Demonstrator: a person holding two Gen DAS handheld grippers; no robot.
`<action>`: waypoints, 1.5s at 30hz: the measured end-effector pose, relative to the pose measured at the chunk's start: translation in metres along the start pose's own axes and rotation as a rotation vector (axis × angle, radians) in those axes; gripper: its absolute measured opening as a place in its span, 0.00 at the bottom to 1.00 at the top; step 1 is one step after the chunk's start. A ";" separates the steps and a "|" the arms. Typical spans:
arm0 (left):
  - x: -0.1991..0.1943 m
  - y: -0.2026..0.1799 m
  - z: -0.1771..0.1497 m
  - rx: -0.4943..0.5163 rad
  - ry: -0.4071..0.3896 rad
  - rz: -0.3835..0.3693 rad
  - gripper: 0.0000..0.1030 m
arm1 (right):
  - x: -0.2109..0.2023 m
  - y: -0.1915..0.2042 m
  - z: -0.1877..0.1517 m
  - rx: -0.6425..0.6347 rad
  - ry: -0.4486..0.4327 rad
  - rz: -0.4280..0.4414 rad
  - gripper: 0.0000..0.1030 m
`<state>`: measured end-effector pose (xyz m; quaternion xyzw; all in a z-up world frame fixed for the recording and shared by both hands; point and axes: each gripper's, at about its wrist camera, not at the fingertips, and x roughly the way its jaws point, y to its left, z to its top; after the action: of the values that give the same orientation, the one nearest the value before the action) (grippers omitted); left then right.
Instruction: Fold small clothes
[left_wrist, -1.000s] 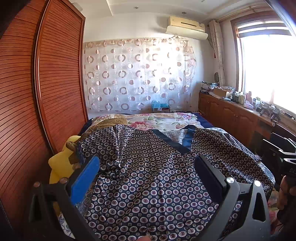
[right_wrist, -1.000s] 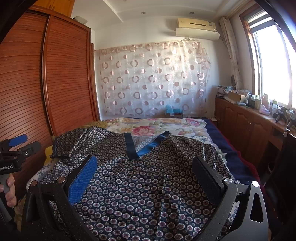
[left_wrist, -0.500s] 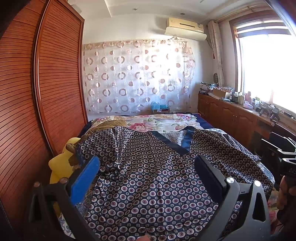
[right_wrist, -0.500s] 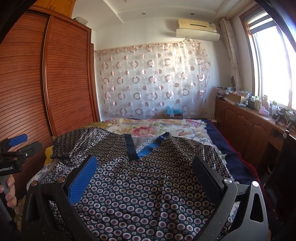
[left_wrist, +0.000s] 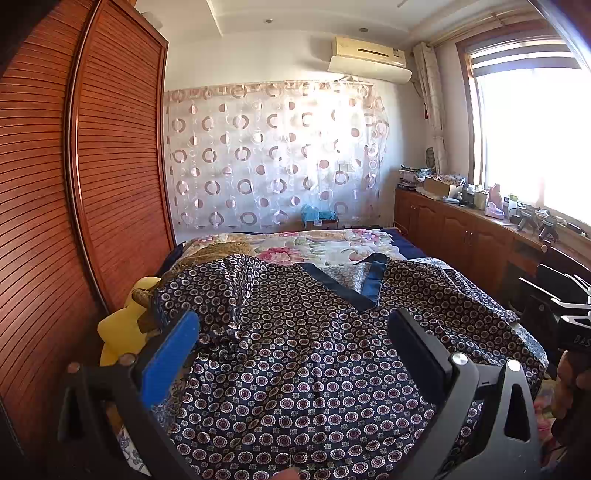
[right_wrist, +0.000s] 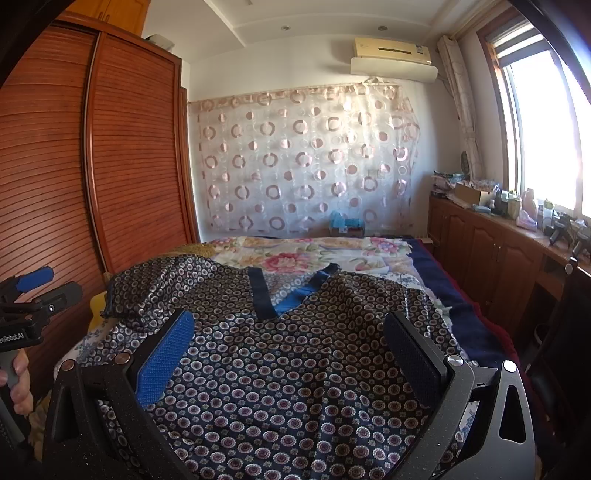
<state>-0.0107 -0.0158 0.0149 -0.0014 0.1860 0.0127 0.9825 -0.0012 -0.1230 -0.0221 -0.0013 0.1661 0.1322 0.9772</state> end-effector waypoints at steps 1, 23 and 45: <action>0.000 0.000 0.000 0.000 0.000 0.000 1.00 | 0.000 0.000 0.000 -0.001 -0.001 0.000 1.00; -0.003 -0.004 -0.001 0.002 -0.005 -0.004 1.00 | 0.002 0.003 0.003 0.001 -0.003 0.002 1.00; 0.027 0.030 -0.014 -0.032 0.060 0.007 1.00 | 0.031 0.012 -0.012 -0.002 0.037 0.100 1.00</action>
<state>0.0084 0.0144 -0.0079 -0.0169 0.2151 0.0188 0.9763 0.0202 -0.1035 -0.0426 0.0037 0.1837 0.1810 0.9662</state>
